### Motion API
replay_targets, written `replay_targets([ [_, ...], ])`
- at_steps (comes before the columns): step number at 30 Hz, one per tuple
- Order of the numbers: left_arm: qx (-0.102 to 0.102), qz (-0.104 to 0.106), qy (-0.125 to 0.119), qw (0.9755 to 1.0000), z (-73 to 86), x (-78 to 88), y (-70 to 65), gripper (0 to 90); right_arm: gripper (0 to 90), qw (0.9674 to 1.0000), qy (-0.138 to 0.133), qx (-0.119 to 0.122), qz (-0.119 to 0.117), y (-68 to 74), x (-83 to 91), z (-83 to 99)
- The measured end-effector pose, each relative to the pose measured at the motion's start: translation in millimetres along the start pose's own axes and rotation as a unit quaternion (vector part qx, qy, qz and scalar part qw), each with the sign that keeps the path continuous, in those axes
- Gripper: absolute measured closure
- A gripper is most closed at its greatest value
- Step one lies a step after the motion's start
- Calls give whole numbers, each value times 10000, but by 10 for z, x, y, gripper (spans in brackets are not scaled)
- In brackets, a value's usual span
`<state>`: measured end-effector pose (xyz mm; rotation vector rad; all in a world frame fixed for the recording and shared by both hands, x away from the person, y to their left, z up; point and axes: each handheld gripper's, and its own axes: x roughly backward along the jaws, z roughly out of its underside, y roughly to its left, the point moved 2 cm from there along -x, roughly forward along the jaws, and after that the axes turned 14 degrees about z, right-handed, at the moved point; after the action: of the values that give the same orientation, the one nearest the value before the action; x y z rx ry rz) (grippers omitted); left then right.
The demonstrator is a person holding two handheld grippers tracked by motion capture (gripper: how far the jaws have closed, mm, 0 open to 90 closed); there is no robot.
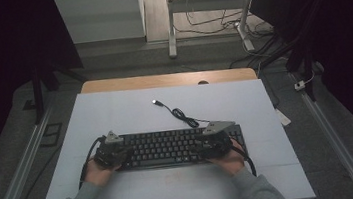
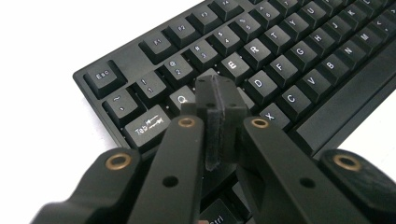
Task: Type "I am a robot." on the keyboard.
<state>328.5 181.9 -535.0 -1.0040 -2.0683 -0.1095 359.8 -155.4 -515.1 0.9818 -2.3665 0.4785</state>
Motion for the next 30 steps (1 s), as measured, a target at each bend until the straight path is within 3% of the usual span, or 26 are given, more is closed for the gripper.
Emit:
replay_targets([
  [17, 8, -48, 27, 10000, 0, -36, -1, 885, 469, 10000, 15, 30, -7, 8, -4, -1],
  [26, -5, 74, -468, 9989, -46, 148, -62, 882, 469, 10000, 2, -4, 15, -7, 4, -1],
  [30, -14, 197, -632, 9978, -48, 222, -81, 832, 469, 10000, -35, -9, 16, -9, 13, -7],
])
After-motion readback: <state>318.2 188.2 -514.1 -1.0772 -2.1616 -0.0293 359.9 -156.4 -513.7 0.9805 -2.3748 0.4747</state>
